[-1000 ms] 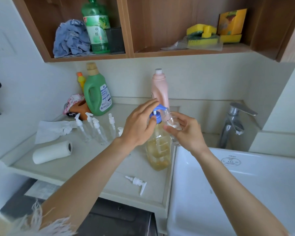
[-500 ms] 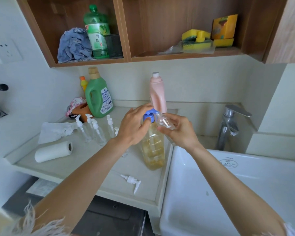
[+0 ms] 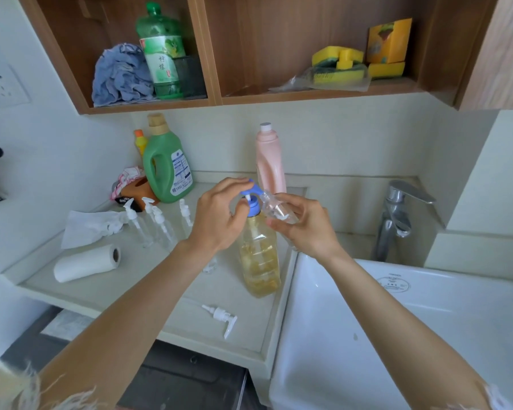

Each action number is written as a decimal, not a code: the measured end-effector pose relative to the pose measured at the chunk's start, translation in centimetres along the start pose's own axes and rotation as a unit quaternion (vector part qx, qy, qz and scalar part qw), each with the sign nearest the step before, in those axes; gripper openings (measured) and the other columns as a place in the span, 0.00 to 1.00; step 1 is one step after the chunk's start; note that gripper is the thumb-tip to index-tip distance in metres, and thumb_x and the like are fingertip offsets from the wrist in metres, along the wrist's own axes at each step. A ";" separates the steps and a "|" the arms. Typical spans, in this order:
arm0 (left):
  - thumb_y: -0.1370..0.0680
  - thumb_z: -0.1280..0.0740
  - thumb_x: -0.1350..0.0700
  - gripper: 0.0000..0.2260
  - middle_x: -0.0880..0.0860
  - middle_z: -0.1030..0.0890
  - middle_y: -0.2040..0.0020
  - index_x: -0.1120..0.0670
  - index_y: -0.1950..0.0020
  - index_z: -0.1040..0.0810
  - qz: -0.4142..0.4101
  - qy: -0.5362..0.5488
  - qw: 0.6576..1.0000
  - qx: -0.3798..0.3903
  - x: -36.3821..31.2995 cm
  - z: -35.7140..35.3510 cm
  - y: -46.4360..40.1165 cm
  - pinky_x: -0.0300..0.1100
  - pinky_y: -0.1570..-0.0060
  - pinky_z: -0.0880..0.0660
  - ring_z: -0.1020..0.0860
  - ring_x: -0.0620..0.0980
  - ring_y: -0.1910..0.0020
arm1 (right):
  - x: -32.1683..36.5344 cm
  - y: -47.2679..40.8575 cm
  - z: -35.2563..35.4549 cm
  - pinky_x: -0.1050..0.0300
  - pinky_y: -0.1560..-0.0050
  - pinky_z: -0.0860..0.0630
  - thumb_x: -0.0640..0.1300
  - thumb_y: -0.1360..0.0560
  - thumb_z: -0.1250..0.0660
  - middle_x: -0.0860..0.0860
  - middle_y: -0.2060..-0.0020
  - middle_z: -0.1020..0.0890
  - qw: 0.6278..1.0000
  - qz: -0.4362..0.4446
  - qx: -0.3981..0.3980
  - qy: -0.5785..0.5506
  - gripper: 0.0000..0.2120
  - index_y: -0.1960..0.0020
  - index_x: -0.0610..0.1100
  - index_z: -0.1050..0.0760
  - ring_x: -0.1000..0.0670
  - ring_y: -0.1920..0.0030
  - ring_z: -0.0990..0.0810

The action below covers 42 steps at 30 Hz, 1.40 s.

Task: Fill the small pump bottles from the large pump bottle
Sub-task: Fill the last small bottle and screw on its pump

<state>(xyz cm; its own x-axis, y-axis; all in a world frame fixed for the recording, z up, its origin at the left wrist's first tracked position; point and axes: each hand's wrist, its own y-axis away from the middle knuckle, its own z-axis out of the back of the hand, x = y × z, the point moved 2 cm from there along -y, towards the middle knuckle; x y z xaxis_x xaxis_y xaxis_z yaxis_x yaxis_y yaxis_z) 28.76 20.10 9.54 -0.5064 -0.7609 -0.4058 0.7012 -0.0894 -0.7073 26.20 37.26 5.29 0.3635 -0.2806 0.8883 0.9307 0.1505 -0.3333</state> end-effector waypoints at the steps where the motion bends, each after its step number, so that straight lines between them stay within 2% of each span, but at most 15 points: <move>1: 0.30 0.44 0.54 0.21 0.54 0.18 0.45 0.60 0.44 0.18 -0.002 0.003 1.000 -0.004 0.0 -0.2 0.3 0.39 0.41 0.28 0.21 0.48 0.45 | -0.2 0.0 -0.1 0.64 0.43 0.27 0.46 0.33 0.23 0.58 0.51 0.16 1.000 -0.001 0.000 0.003 0.20 0.41 0.52 0.20 0.59 0.45 0.20; 6: 0.30 0.43 0.56 0.20 0.55 0.17 0.47 0.61 0.46 0.18 -0.005 0.004 1.000 -0.018 -0.1 -1.0 1.1 0.37 0.42 0.27 0.21 0.47 0.47 | -0.8 0.4 -0.9 0.56 0.36 0.27 0.48 0.33 0.22 0.55 0.46 0.17 1.000 -0.018 0.012 0.006 0.25 0.37 0.49 0.22 0.57 0.41 0.21; 10: 0.30 0.43 0.53 0.21 0.54 0.17 0.47 0.60 0.45 0.17 -0.007 -0.021 1.000 -0.004 -0.7 -0.3 0.9 0.34 0.44 0.28 0.21 0.47 0.48 | -0.4 0.5 -0.7 0.57 0.36 0.28 0.49 0.33 0.22 0.53 0.45 0.17 1.000 -0.022 0.011 0.011 0.26 0.36 0.50 0.23 0.56 0.41 0.22; 14: 0.30 0.44 0.50 0.23 0.54 0.17 0.48 0.59 0.47 0.17 0.002 -0.053 0.998 0.015 -1.5 0.2 0.0 0.39 0.45 0.27 0.19 0.51 0.49 | 0.0 0.4 -0.3 0.57 0.35 0.29 0.49 0.34 0.22 0.54 0.46 0.17 1.000 -0.024 0.007 0.016 0.25 0.38 0.51 0.22 0.55 0.41 0.22; 21: 0.29 0.45 0.50 0.21 0.53 0.16 0.50 0.56 0.51 0.15 -0.016 -0.064 0.997 0.050 -2.2 1.5 -1.8 0.39 0.48 0.26 0.19 0.50 0.52 | 0.5 -0.2 -0.4 0.57 0.38 0.27 0.48 0.35 0.21 0.54 0.49 0.16 1.000 -0.017 0.000 0.016 0.23 0.41 0.52 0.21 0.54 0.43 0.21; 24: 0.29 0.44 0.50 0.20 0.53 0.16 0.50 0.56 0.51 0.15 -0.014 -0.058 0.998 0.035 -1.9 1.2 -1.3 0.41 0.48 0.26 0.19 0.49 0.52 | 0.4 -0.4 -0.5 0.57 0.38 0.27 0.48 0.35 0.21 0.54 0.48 0.16 0.999 -0.020 -0.010 0.025 0.24 0.41 0.53 0.21 0.54 0.42 0.21; 27: 0.30 0.44 0.51 0.21 0.53 0.16 0.48 0.58 0.48 0.16 -0.005 -0.050 0.998 0.025 -1.4 0.8 -0.7 0.37 0.44 0.27 0.20 0.48 0.49 | 0.6 -0.4 -0.6 0.55 0.37 0.27 0.50 0.35 0.21 0.53 0.46 0.17 0.999 -0.026 -0.010 0.039 0.26 0.38 0.53 0.22 0.53 0.40 0.22; 32: 0.30 0.44 0.51 0.22 0.53 0.17 0.46 0.59 0.45 0.17 0.005 -0.052 0.998 0.032 -1.1 0.0 0.4 0.37 0.43 0.27 0.20 0.49 0.47 | 0.6 0.3 -0.2 0.58 0.36 0.29 0.51 0.34 0.22 0.52 0.41 0.19 0.996 -0.046 0.008 0.071 0.28 0.35 0.53 0.24 0.53 0.38 0.23; 38: 0.30 0.44 0.49 0.23 0.53 0.17 0.46 0.57 0.46 0.17 -0.005 -0.090 0.995 0.038 -1.8 0.0 0.8 0.38 0.46 0.27 0.19 0.51 0.48 | 1.1 0.6 0.0 0.60 0.39 0.30 0.53 0.33 0.23 0.53 0.43 0.18 0.995 -0.051 0.001 0.088 0.28 0.35 0.55 0.24 0.53 0.39 0.22; 42: 0.31 0.46 0.46 0.26 0.52 0.18 0.43 0.56 0.44 0.17 0.004 -0.086 0.994 0.063 -2.4 1.1 -0.1 0.40 0.42 0.28 0.21 0.51 0.44 | 1.7 0.7 0.2 0.59 0.38 0.29 0.52 0.34 0.22 0.54 0.44 0.18 0.995 -0.045 -0.002 0.089 0.27 0.36 0.56 0.24 0.53 0.39 0.23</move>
<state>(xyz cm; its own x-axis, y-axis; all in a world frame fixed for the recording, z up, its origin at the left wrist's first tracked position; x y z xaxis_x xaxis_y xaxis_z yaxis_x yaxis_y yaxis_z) 30.45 21.19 11.22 -0.4146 -0.8595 -0.2989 0.7684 -0.1546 -0.6211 27.47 37.08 6.67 0.2788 -0.4568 0.8447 0.9601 0.1134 -0.2555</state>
